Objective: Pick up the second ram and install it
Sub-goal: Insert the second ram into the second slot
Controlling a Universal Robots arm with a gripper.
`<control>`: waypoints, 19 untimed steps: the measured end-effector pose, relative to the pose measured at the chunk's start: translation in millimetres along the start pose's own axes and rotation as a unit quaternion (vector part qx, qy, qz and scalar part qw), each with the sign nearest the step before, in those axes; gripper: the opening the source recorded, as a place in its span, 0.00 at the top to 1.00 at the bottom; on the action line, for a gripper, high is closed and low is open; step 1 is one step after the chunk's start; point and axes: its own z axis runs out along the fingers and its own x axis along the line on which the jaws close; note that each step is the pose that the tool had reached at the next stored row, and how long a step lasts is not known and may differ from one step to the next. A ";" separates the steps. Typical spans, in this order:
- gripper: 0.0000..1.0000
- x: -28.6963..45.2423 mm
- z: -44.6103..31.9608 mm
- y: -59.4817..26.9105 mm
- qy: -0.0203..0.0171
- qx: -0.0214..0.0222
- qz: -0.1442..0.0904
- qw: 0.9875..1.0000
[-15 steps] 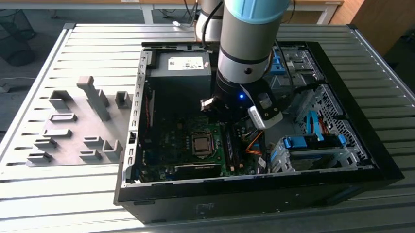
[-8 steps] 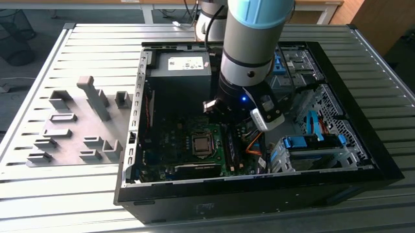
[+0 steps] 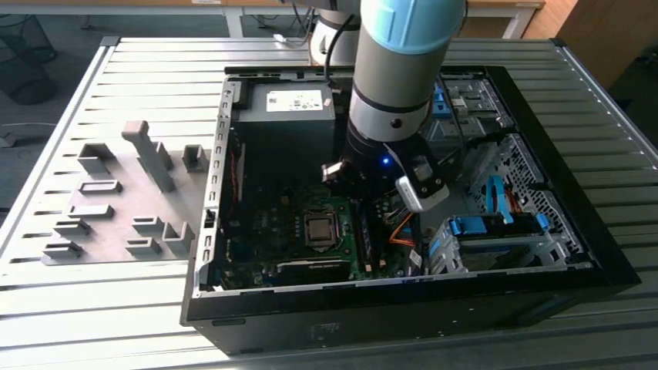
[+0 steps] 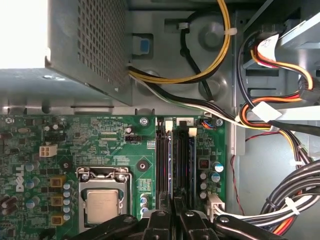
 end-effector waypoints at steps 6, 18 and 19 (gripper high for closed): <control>0.86 0.1 2.1 -1.0 0.000 0.000 0.000 1.000; 0.86 0.5 3.4 -3.6 0.000 0.000 0.000 1.000; 0.86 0.5 3.5 -3.8 0.000 0.000 0.000 1.000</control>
